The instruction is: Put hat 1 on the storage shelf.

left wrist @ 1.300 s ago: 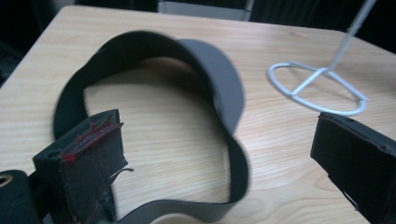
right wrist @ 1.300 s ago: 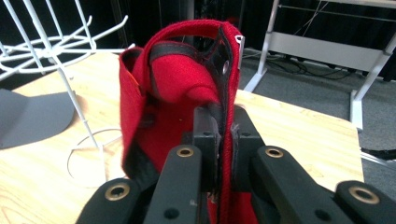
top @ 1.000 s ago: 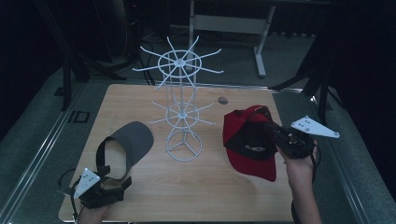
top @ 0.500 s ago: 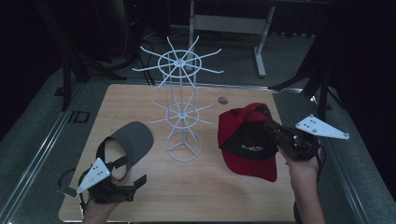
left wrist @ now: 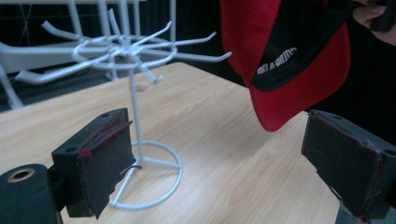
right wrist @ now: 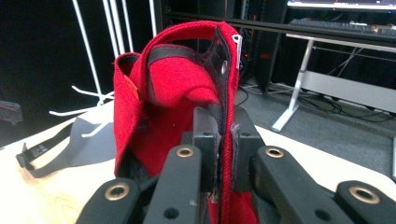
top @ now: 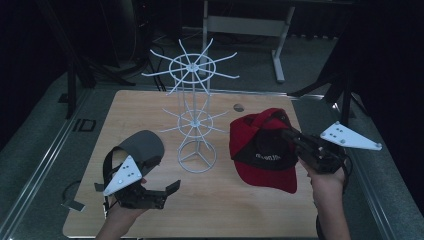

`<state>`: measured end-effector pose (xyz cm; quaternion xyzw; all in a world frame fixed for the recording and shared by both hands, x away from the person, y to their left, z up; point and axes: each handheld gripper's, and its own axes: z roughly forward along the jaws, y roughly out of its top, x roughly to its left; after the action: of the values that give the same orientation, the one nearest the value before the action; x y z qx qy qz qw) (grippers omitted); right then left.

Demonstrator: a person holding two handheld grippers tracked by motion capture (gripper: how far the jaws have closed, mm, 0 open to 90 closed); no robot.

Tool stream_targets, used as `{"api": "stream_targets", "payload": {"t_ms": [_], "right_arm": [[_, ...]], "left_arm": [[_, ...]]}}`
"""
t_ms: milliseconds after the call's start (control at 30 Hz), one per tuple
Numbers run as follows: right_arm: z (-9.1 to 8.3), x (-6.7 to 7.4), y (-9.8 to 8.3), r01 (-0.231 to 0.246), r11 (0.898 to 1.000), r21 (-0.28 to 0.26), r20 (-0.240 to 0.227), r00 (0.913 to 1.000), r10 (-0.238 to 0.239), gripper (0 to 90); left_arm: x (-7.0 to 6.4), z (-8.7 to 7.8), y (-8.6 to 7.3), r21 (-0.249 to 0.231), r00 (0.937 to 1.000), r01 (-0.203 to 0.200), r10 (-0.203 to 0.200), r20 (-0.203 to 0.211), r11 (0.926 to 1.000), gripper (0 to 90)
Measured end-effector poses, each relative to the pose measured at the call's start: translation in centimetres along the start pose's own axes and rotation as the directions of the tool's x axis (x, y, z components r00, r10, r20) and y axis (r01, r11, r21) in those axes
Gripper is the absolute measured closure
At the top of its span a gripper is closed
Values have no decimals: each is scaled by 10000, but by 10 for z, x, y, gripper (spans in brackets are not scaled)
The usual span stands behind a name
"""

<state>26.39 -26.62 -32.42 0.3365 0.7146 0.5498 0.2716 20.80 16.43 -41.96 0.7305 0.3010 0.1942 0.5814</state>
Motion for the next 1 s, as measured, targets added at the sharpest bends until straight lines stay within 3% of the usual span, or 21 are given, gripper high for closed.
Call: {"api": "stream_targets", "payload": {"t_ms": [167,400,433,633,800,1000], "right_arm": [[-3,5,5,56,10000,-60,-203,9998,-57,842],[-6,15,9,85,9998,-168,-420,9991,-92,841],[-7,16,9,81,9998,-177,-470,9989,-89,841],[-9,24,10,240,9995,-226,-645,9976,-254,841],[-13,28,10,261,9991,-323,-748,9968,-284,841],[-14,34,10,343,9987,-384,-889,9953,-376,840]], "left_arm": [[-4,11,18,-186,9995,-137,142,269,9997,111],[-13,26,40,-57,9972,-567,569,491,9984,121],[-15,30,43,-18,9956,-657,657,675,9978,121],[-20,47,55,1,9924,-920,916,822,9958,130],[-27,58,65,10,9845,-1323,1313,1161,9912,133],[-32,74,80,21,9801,-1550,1535,1261,9879,133]]}}
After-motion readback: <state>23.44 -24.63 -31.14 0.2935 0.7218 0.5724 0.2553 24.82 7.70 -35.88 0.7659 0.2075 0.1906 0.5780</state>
